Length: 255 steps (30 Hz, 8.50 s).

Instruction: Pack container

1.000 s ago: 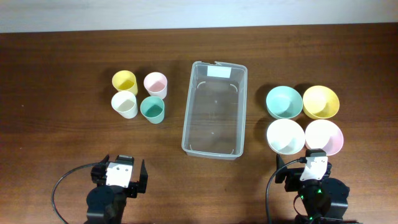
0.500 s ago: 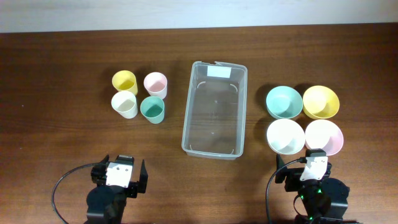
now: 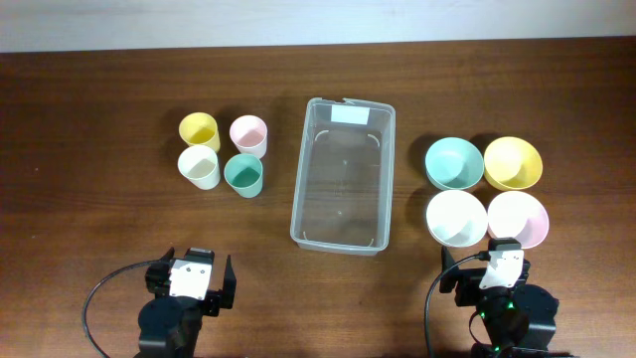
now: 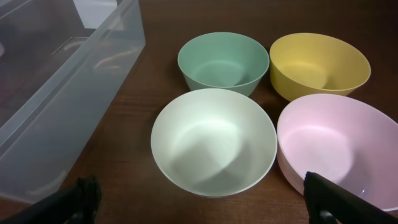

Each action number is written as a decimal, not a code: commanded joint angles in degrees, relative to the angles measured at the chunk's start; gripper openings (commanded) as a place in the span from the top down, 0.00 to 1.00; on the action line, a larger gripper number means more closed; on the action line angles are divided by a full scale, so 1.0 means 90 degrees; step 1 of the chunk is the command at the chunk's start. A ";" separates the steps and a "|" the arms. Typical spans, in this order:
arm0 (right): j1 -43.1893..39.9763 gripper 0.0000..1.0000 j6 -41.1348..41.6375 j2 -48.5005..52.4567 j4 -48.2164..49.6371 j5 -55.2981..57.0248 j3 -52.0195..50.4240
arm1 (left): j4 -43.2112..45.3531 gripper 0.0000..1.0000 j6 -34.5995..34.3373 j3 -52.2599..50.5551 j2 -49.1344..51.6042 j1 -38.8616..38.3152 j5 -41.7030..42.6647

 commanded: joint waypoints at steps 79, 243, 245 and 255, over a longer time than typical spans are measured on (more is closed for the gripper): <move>-0.3475 0.44 0.1324 1.1846 -0.1945 -0.0855 0.6453 | 0.0017 0.00 -0.0056 -0.0039 -0.0058 0.0036 0.0073; -0.0692 0.39 0.1889 1.2767 -0.3558 0.0520 0.9838 | 0.0017 0.00 -0.0053 -0.0039 -0.0058 0.0036 0.0075; -0.0746 0.39 0.1841 1.2808 -0.3031 0.0219 0.9352 | 0.0017 0.00 -0.0053 -0.0039 -0.0058 0.0036 0.0073; -0.0777 0.53 0.2086 1.2820 -0.1001 -0.0605 0.7682 | 0.0017 0.00 -0.0053 -0.0039 -0.0058 0.0036 0.0073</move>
